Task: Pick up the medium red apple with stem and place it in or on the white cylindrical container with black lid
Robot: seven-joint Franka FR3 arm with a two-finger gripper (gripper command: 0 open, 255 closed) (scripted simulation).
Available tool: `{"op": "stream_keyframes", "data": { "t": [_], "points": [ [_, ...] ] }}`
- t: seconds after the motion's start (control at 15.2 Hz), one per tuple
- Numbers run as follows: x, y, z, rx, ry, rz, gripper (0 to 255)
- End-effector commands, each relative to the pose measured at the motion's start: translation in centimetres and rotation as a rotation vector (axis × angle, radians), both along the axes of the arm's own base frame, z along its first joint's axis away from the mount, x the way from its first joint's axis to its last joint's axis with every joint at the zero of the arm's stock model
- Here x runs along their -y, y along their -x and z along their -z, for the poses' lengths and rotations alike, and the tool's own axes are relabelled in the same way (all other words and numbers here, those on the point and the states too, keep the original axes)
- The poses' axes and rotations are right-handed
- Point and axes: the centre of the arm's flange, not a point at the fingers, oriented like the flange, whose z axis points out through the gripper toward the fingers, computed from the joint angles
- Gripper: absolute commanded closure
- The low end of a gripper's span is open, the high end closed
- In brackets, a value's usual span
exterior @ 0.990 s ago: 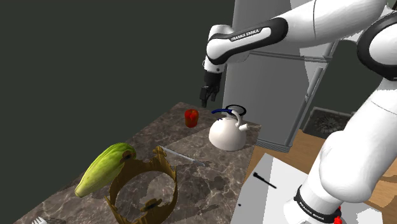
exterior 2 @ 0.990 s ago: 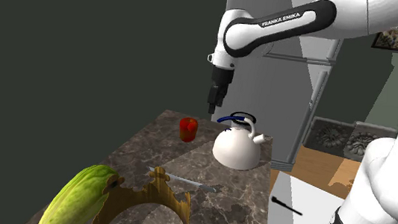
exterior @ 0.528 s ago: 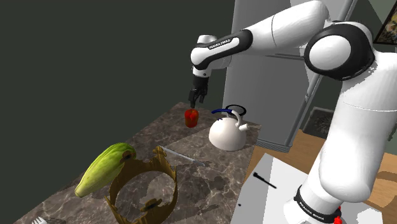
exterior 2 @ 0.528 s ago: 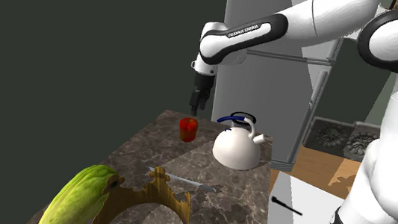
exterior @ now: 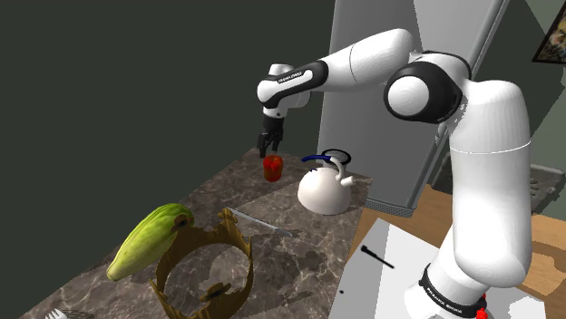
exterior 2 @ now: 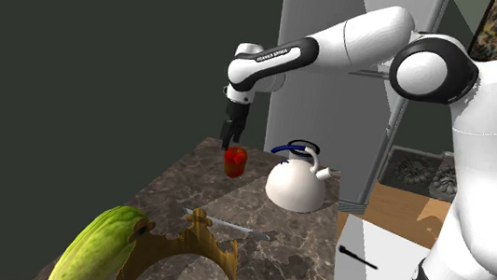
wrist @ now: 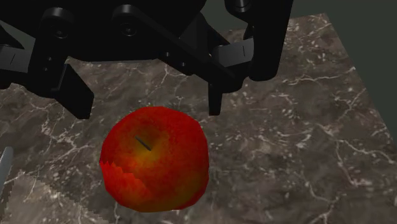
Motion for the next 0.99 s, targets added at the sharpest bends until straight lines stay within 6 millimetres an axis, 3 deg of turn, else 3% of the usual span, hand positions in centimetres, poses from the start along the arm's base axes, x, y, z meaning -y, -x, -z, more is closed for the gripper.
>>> {"op": "stream_keyframes", "data": {
  "t": [0.0,0.26,0.79,0.86,0.92],
  "points": [
    [-0.2,-0.2,1.0,0.001,-0.001,0.0,0],
    [-0.5,-0.2,2.8,0.001,-0.001,0.0,0],
    [-0.5,-0.2,2.8,0.001,-0.001,0.0,0],
    [-0.5,-0.2,2.8,0.001,-0.001,0.0,255],
    [-0.5,-0.2,2.8,0.001,-0.001,0.0,255]
  ]
}}
